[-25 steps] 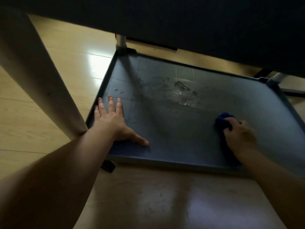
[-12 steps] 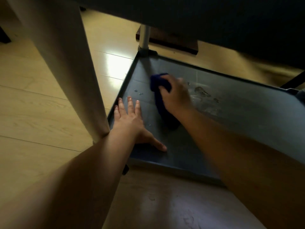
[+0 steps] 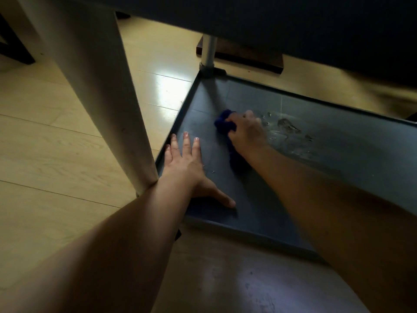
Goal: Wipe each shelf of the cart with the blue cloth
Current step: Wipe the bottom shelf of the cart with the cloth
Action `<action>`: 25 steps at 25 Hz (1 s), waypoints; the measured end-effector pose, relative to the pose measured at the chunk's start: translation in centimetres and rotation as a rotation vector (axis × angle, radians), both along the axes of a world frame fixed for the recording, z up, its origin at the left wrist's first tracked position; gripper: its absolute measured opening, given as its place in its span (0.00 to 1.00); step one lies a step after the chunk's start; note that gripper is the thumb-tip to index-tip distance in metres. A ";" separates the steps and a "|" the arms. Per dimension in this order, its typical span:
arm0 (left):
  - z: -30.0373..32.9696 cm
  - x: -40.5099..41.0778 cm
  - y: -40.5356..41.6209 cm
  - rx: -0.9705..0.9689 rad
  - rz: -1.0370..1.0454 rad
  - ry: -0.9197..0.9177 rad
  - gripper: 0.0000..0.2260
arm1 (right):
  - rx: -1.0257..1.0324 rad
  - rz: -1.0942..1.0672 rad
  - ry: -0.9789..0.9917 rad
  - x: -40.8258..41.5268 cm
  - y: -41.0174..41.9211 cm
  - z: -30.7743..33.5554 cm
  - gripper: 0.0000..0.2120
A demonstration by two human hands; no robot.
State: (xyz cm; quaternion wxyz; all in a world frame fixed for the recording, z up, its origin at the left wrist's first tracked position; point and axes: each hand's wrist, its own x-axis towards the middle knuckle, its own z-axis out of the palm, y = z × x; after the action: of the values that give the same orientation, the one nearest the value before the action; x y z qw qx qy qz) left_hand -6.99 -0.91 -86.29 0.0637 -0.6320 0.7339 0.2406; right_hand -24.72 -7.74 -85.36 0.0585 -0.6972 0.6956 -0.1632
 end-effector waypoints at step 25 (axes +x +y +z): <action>4.6 0.8 3.4 0.144 -0.154 -0.644 0.64 | 0.028 0.131 -0.015 5.8 12.2 0.1 0.15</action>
State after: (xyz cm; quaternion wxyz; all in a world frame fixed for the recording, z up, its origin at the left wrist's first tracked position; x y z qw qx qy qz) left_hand -6.17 2.51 -81.68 0.3546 -0.6120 0.7030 0.0744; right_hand -18.89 4.49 -85.27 0.0839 -0.7391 0.6502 -0.1544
